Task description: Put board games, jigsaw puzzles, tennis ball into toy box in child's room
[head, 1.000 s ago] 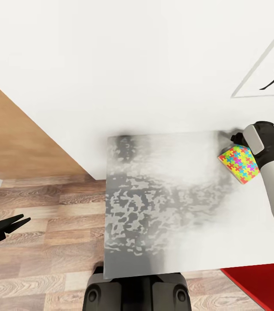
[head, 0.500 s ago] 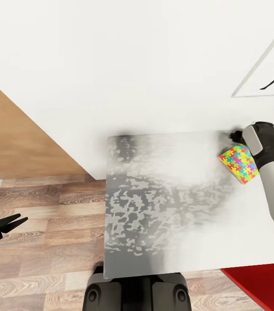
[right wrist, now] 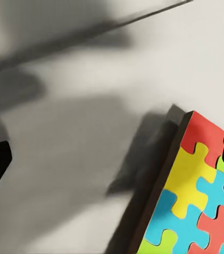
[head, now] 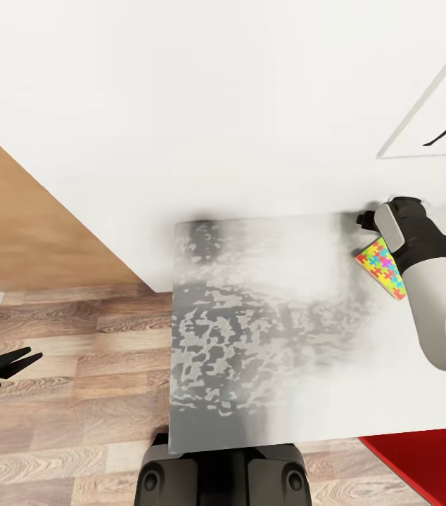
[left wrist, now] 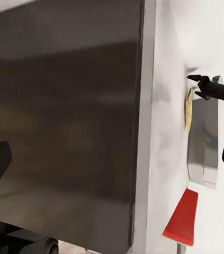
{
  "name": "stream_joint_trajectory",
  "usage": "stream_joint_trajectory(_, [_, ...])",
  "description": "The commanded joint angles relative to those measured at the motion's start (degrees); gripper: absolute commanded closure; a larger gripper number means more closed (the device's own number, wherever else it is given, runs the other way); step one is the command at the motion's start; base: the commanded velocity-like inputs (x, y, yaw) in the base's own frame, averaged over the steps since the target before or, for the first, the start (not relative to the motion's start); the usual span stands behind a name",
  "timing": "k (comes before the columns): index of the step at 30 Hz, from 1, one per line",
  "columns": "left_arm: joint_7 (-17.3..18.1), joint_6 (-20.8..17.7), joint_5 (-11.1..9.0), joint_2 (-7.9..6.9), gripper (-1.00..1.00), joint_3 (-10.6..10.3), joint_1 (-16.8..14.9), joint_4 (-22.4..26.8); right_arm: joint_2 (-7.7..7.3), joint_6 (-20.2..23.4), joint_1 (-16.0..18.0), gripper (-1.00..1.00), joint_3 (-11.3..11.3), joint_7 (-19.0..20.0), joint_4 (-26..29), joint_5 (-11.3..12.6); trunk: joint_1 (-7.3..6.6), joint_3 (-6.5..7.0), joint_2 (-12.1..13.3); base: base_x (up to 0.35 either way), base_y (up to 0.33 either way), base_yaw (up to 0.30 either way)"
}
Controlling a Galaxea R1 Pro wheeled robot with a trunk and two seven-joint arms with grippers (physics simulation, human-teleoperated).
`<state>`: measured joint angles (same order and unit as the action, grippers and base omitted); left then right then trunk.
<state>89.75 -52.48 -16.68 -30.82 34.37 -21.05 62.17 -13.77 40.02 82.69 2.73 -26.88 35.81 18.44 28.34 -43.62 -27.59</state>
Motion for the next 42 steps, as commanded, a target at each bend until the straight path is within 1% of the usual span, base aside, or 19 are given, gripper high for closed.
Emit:
stream_joint_trajectory(1, [0.25, -0.61, 0.07, -0.01, -1.0, 0.0, -0.03, 0.02, -0.05, 0.06, 0.01, -1.0, 0.27, -0.38, 0.04, 0.92, 0.04, -0.06, -0.06, 0.0, 0.0, 0.0])
stream_joint_trajectory(29, [0.25, -0.61, -0.1, -0.03, -1.0, 0.0, -0.04, 0.04, -0.11, 0.06, 0.01, -1.0, 0.26, -0.2, 0.05, 1.12, 0.04, -0.06, -0.06, 0.0, 0.0, 0.0])
stream_joint_trajectory(30, [0.25, -0.61, -0.1, -0.03, -1.0, 0.0, -0.04, 0.04, -0.11, 0.06, 0.01, -1.0, 0.26, -0.2, 0.05, 9.6, 0.04, -0.06, -0.06, 0.0, 0.0, 0.0])
stream_joint_trajectory(42, [0.25, -0.61, -0.11, -0.03, -1.0, 0.0, -0.04, 0.02, -0.11, 0.06, 0.01, -1.0, 0.26, -0.19, 0.05, 9.6, 0.04, -0.06, -0.06, 0.0, 0.0, 0.0])
